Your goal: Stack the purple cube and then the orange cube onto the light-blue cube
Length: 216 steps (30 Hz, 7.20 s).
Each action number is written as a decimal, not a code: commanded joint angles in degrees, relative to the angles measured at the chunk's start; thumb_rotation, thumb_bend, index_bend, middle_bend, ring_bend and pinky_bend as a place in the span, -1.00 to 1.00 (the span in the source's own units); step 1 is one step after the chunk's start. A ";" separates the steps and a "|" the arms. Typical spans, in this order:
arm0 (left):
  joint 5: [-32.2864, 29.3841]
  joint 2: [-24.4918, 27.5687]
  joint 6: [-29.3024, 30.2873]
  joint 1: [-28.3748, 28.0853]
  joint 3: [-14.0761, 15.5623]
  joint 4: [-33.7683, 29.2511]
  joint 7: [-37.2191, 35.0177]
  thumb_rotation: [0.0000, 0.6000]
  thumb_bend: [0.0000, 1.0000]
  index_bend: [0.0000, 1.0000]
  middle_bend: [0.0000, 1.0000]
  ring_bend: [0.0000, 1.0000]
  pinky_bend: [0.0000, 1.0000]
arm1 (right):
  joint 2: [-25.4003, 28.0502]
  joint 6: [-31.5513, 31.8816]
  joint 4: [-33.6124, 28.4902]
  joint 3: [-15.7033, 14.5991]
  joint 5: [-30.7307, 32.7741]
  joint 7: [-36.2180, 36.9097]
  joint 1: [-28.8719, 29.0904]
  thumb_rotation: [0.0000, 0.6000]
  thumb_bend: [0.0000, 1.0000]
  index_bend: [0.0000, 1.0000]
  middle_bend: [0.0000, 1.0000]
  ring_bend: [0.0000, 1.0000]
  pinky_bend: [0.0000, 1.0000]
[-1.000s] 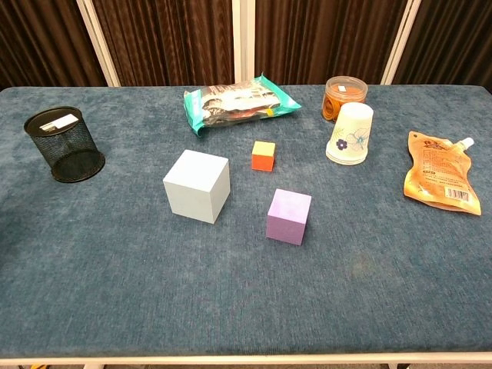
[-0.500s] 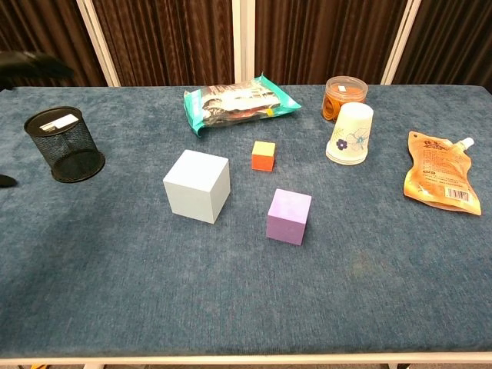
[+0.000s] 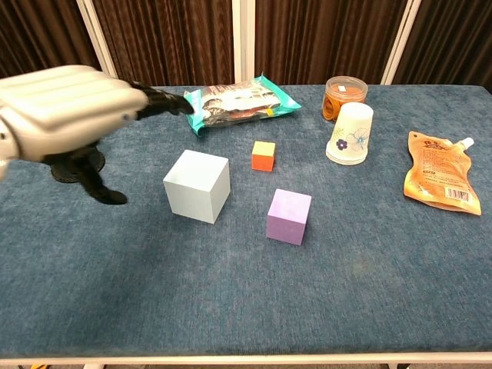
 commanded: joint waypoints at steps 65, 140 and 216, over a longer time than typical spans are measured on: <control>-30.54 -33.38 4.87 -33.48 -6.00 32.27 3.61 1.00 -0.45 -0.23 0.09 -0.38 -0.38 | 0.27 8.22 3.63 0.61 -5.48 9.37 -3.00 1.00 -0.63 -1.00 -1.00 -1.00 -1.00; -8.13 6.12 -14.21 -28.74 3.85 15.98 -21.51 1.00 -0.38 -0.15 0.22 -0.31 -0.38 | -1.86 3.78 1.34 0.58 -3.03 0.23 -1.08 1.00 -0.64 -1.00 -1.00 -1.00 -1.00; -49.54 -13.32 3.10 -43.76 -7.76 25.18 -10.53 1.00 -0.69 -0.52 -0.21 -0.48 -0.41 | 0.83 0.70 1.46 -0.02 -2.31 5.73 -0.18 1.00 -0.64 -1.00 -1.00 -1.00 -1.00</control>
